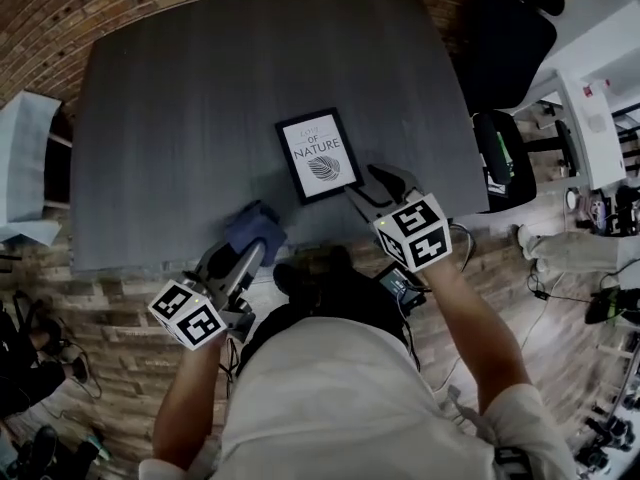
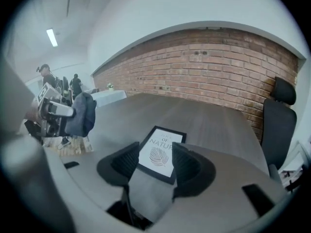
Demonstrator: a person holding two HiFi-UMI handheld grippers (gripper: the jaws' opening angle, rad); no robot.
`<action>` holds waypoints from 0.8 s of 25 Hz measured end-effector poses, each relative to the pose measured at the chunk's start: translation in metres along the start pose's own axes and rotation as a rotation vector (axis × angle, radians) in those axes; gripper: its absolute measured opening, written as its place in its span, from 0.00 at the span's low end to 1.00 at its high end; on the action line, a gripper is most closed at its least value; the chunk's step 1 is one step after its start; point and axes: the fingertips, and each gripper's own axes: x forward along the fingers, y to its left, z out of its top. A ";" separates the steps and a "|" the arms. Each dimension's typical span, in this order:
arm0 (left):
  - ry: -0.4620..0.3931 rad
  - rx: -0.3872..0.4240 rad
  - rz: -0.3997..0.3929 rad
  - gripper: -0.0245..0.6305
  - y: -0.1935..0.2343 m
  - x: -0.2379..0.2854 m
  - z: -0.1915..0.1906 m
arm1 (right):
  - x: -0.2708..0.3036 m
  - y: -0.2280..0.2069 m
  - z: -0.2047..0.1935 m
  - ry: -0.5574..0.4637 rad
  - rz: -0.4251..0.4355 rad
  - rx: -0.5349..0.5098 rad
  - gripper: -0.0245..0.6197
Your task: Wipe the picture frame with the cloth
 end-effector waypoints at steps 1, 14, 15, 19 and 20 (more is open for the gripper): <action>-0.025 0.006 0.005 0.22 -0.002 -0.008 0.006 | -0.011 0.001 0.007 -0.033 -0.001 0.015 0.37; -0.239 -0.028 -0.004 0.22 -0.092 -0.053 0.016 | -0.154 0.006 0.028 -0.343 0.075 0.335 0.12; -0.241 -0.044 -0.024 0.22 -0.103 -0.051 0.013 | -0.165 0.008 0.026 -0.352 0.084 0.341 0.12; -0.270 -0.061 -0.066 0.22 -0.147 -0.041 0.004 | -0.207 0.009 0.014 -0.397 0.129 0.390 0.09; -0.277 -0.052 -0.065 0.22 -0.156 -0.040 0.000 | -0.217 0.009 0.012 -0.411 0.145 0.402 0.08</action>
